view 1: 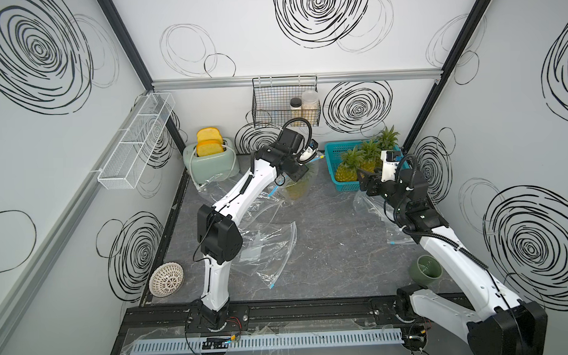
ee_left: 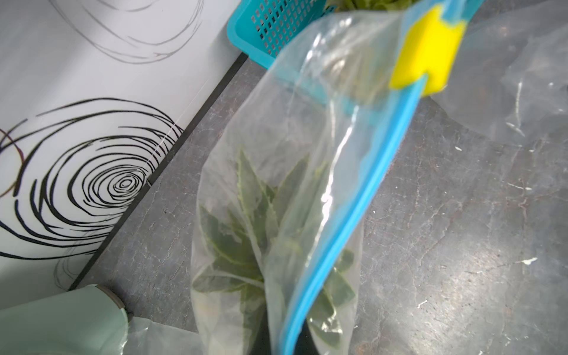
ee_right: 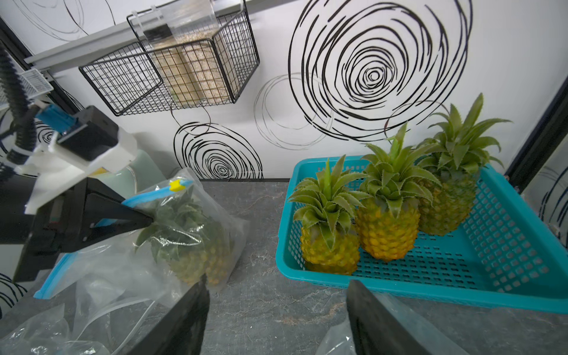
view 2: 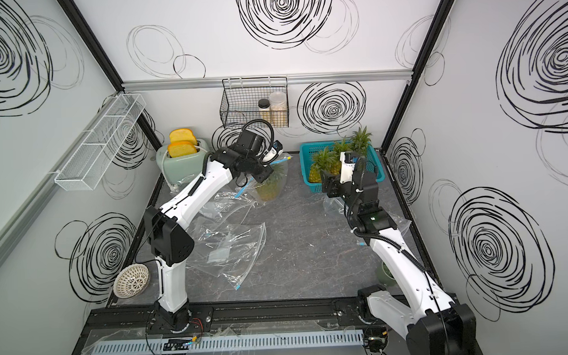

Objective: Open the zip-top bag and take out the pineapple
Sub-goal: Pick up the zipper food storage bag at the center of the board, then place the zipper food storage bag at the center of the board.

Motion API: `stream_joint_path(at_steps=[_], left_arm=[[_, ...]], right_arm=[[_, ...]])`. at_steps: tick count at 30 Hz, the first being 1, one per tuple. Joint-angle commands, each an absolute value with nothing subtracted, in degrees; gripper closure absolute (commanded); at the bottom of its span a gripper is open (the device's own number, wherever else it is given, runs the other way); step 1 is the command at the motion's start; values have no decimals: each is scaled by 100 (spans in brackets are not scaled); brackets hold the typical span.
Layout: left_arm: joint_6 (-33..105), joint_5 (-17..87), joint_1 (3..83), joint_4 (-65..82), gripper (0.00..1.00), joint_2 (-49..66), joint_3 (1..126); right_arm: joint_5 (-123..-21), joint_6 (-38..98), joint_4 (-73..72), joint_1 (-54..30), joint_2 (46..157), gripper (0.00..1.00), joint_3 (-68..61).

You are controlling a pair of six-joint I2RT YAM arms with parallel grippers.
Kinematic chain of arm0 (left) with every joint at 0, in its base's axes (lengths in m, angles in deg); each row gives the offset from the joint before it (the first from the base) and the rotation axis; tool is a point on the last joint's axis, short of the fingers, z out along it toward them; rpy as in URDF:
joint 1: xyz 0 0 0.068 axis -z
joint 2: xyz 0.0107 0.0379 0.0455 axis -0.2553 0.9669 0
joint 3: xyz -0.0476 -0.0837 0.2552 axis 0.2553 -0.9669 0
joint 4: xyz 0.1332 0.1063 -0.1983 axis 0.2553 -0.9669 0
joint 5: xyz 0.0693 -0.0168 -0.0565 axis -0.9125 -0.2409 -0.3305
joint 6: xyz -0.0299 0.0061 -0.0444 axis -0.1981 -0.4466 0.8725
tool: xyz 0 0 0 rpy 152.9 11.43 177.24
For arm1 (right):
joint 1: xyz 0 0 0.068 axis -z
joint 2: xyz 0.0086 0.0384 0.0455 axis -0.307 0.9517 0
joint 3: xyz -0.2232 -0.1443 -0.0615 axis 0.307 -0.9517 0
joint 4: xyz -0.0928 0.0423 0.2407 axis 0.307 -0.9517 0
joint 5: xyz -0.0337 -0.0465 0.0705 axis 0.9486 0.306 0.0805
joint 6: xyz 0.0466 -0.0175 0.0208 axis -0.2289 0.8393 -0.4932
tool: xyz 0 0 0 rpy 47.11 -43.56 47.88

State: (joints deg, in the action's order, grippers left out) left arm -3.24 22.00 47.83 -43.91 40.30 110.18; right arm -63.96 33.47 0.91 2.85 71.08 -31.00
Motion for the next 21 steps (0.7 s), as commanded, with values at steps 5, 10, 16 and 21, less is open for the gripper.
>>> stream_joint_path(at_steps=[5, 10, 16, 21], left_arm=[[-568, 1345, 5713, -4369, 100, 2793, 11421], [-329, 1088, 6423, -4359, 100, 2247, 10726], [119, 633, 6870, -3949, 100, 1771, 9281], [412, 667, 7027, -3601, 100, 1333, 8229]], right_arm=[[-6250, 3349, -99, 397, 6611, 27, -3298], [-6272, 3345, -235, 426, 6303, 27, -3421], [-6356, 3304, -388, 417, 6061, 27, -3561], [-6438, 3285, -467, 417, 5924, 27, -3661]])
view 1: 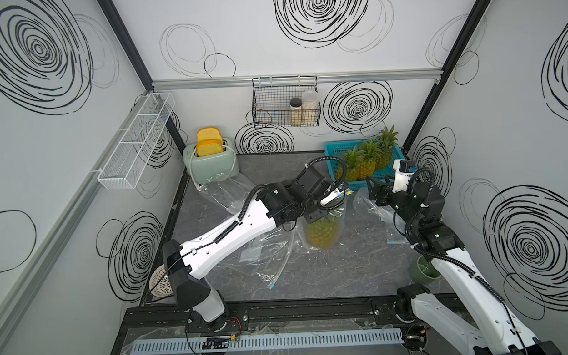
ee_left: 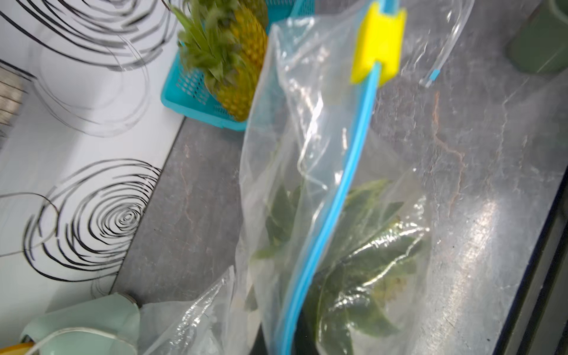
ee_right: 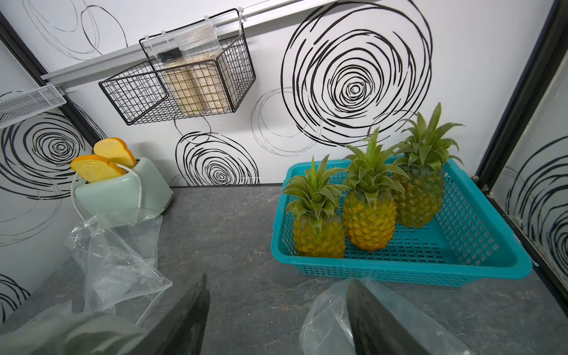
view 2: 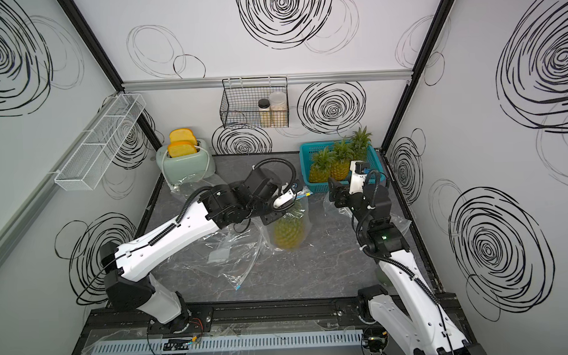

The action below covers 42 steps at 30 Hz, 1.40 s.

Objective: Open the zip-top bag and take out the pineapple
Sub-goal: Place the zipper food storage bag at the center of the board.

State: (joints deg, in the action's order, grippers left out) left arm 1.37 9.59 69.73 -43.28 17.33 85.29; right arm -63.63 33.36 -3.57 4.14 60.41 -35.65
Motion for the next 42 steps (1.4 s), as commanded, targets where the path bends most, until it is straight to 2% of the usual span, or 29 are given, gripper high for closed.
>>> stream_joint_path(at_steps=[1, 11, 12, 18, 27, 29, 32, 34, 36, 42], left_arm=[[454, 676, 7030, -3548, 100, 1265, 8068], [503, 654, 6907, -3537, 98, 944, 7343], [502, 667, 6893, -3553, 91, 951, 7352], [486, 693, 6832, -3599, 72, 978, 7528], [475, 828, 6814, -3686, 76, 954, 7789], [485, 914, 6816, -3689, 71, 944, 7799], [478, 992, 6814, -3753, 57, 953, 7863], [452, 985, 6814, -3826, 54, 978, 7926], [403, 958, 6814, -3888, 55, 997, 7982], [295, 940, 6724, -3951, 79, 1063, 8069]], right_arm=[[-6459, 3280, -469, 417, 5909, 27, -3666], [-7116, 3338, -516, 365, 6012, 28, -3690], [-7185, 3388, -551, 355, 6017, 28, -3673], [-7722, 3643, -764, 226, 6041, 28, -3565], [-9405, 3808, -565, 14, 6076, 28, -3549], [-9426, 3822, -566, -6, 6059, 28, -3550], [-9420, 3899, -642, -17, 6103, 28, -3532], [-9410, 3937, -694, -23, 6167, 28, -3506], [-9401, 3965, -682, -24, 6224, 28, -3514], [-9481, 4131, -594, -57, 6415, 28, -3558]])
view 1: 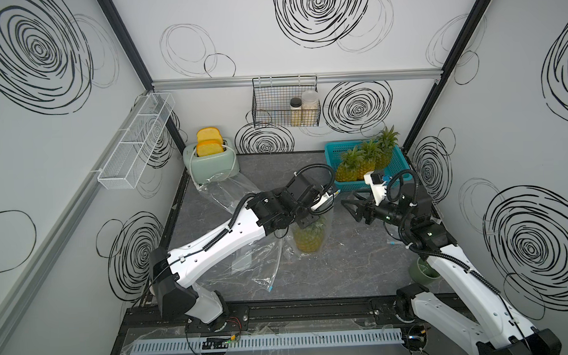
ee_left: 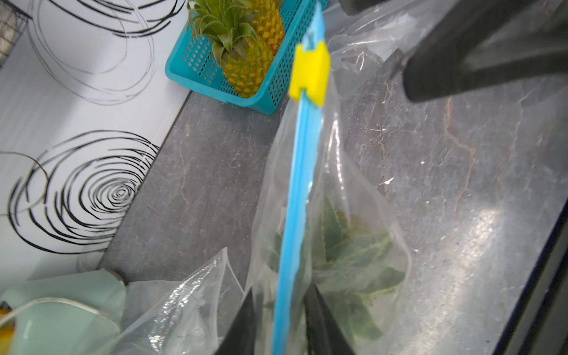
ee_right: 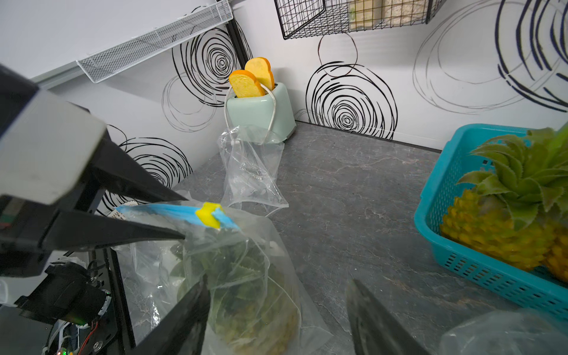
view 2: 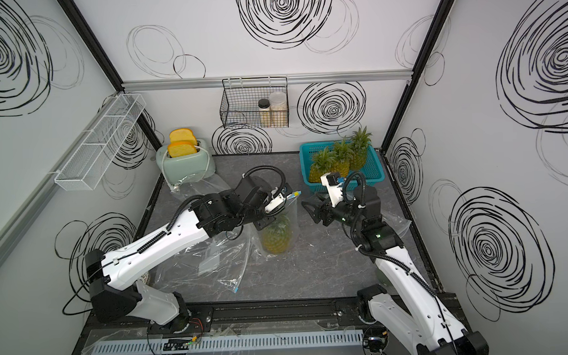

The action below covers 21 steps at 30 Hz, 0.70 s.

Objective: Open the zip-top bag and take out the pineapple
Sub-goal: Place the zipper food storage bag at the center of the board.

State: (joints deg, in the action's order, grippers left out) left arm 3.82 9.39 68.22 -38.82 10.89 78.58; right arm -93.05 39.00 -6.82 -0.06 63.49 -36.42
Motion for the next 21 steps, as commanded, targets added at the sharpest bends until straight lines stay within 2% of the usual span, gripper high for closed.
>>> stream_joint_path(at_steps=[1, 8, 16, 21], left_arm=[[285, 944, 6712, -3952, 80, 1067, 8093], [-130, 1069, 6656, -4086, 92, 1110, 8274], [-639, 946, 6656, -4236, 87, 1181, 8476], [-1071, 965, 6674, -4254, 100, 1133, 8468]], right_arm=[[-9516, 4156, -575, -58, 6447, 28, -3550], [-9841, 4353, -140, -102, 6639, 28, -3548], [-9956, 4778, -275, -162, 6838, 28, -3273], [-10118, 5130, -332, -181, 6854, 29, -3207]])
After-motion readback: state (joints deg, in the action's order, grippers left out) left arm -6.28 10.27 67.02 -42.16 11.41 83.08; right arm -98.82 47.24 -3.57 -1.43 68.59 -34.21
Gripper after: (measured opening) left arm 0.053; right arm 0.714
